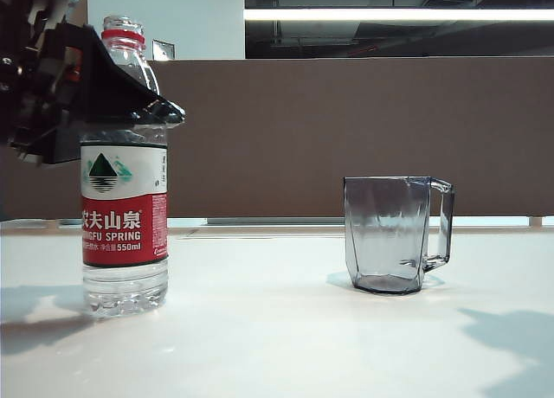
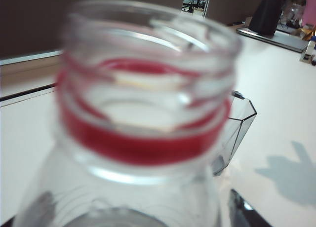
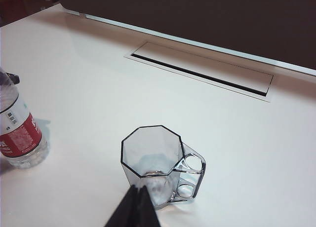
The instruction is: Pick up the mineral water bottle with the left hand on the table and pour water into the mug until it's half full.
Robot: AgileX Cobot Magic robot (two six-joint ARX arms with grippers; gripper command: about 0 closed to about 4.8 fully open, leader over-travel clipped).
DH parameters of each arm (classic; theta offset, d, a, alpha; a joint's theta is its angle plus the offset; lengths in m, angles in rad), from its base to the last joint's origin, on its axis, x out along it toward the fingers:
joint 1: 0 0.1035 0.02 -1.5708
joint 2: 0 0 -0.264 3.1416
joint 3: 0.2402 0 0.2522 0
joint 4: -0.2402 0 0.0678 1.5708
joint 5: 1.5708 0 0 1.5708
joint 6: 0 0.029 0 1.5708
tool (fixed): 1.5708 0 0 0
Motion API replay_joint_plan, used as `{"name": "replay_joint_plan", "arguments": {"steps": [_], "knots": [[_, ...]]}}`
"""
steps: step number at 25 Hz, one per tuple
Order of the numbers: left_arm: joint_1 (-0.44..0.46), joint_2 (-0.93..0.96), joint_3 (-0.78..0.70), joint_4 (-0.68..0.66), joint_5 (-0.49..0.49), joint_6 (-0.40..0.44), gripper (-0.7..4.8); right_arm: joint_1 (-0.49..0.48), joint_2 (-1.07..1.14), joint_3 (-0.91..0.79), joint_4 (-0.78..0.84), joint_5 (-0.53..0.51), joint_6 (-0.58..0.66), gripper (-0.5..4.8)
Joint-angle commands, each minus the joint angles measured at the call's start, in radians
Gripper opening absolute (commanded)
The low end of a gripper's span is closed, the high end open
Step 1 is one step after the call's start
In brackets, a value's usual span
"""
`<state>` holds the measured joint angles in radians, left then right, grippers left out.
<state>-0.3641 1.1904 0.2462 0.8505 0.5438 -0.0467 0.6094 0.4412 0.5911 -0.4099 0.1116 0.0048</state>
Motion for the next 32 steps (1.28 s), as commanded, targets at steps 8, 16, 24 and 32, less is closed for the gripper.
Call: {"name": "replay_joint_plan", "arguments": {"steps": [8,16,24,32], "knots": [[-0.013,0.003,0.004,-0.016,-0.054,0.04,4.79,0.0,-0.001,0.005,0.018,-0.002,0.003,-0.02],[-0.014,0.015,0.004,-0.033,-0.095,0.039,4.79,0.0,-0.001,0.005,0.018,-0.002,0.003,-0.02],[-0.02,0.027,0.004,-0.026,-0.083,0.031,4.79,0.0,-0.001,0.005,0.018,-0.001,0.003,-0.02],[-0.02,0.027,0.004,-0.026,-0.072,0.032,4.79,0.0,-0.001,0.005,0.018,-0.001,0.003,-0.02]]}}
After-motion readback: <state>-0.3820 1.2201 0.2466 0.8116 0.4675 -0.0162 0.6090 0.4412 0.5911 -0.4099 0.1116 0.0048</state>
